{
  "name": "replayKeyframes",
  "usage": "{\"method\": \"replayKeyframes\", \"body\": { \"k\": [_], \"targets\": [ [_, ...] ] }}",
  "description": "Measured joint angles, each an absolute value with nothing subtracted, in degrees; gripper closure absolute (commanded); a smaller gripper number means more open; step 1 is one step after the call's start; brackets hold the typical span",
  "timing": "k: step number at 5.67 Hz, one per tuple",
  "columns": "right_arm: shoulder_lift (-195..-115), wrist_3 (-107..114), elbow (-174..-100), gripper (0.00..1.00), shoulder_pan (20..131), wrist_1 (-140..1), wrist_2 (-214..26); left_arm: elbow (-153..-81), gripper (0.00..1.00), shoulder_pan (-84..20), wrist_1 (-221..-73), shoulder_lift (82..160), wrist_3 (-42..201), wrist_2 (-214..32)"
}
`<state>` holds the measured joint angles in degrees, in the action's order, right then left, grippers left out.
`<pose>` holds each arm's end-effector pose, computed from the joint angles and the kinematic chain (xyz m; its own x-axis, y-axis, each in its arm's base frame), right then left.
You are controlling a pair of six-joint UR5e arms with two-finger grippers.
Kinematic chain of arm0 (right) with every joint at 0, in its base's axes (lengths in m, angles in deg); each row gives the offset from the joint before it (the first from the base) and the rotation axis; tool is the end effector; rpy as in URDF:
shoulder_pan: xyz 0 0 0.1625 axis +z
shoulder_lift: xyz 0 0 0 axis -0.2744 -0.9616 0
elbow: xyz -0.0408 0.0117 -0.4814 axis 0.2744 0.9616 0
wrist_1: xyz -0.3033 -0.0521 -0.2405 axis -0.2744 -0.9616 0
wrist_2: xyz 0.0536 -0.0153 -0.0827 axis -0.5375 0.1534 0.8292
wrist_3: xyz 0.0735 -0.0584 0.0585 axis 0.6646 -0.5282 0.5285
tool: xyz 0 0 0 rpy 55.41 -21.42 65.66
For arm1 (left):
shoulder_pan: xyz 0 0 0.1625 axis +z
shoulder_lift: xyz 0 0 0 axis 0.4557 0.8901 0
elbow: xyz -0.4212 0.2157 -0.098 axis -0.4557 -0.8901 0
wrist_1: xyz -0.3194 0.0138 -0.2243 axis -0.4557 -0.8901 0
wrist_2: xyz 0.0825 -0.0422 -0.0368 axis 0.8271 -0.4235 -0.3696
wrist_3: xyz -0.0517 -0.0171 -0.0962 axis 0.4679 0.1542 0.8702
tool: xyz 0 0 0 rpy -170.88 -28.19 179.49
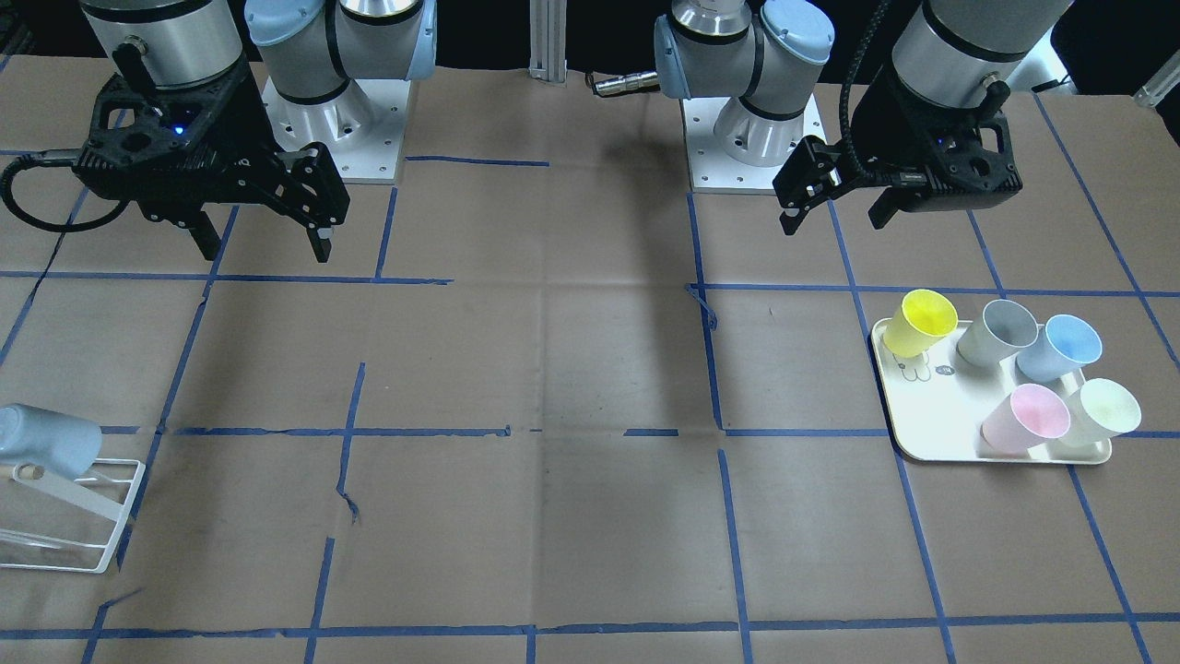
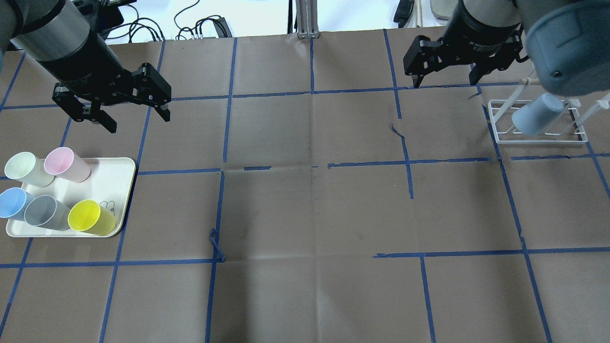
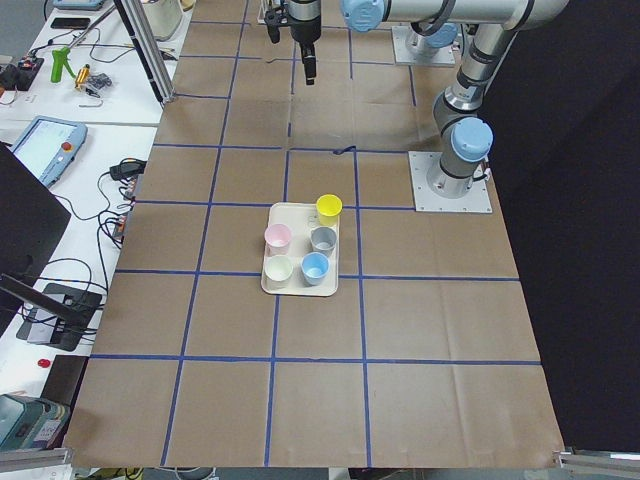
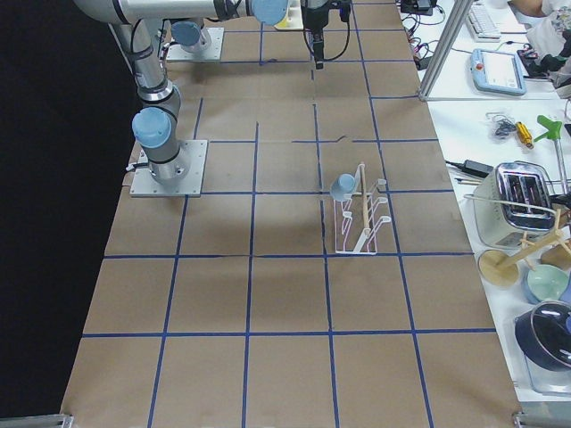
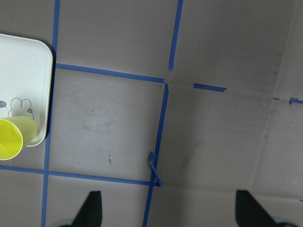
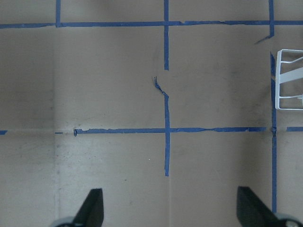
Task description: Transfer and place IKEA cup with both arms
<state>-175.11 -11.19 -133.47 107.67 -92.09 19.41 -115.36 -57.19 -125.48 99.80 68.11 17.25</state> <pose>0.1471 -0.4785 0.5582 -1.0000 0.0037 0.0014 0.0034 0.9855 -0.1695 -0.0946 -0.4575 0.5473 -0.9866 -0.1539 0.0546 -0.1516 0.9875 0.0435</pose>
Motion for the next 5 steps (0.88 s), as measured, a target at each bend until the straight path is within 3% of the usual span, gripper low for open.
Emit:
{"method": "replayKeyframes", "body": {
  "k": [5],
  "targets": [
    [-174.7,-11.5,-133.7,0.0,106.6,-91.8,19.8,-115.3,0.02,-56.9,-125.6,100.3,68.0,17.8]
  ]
}}
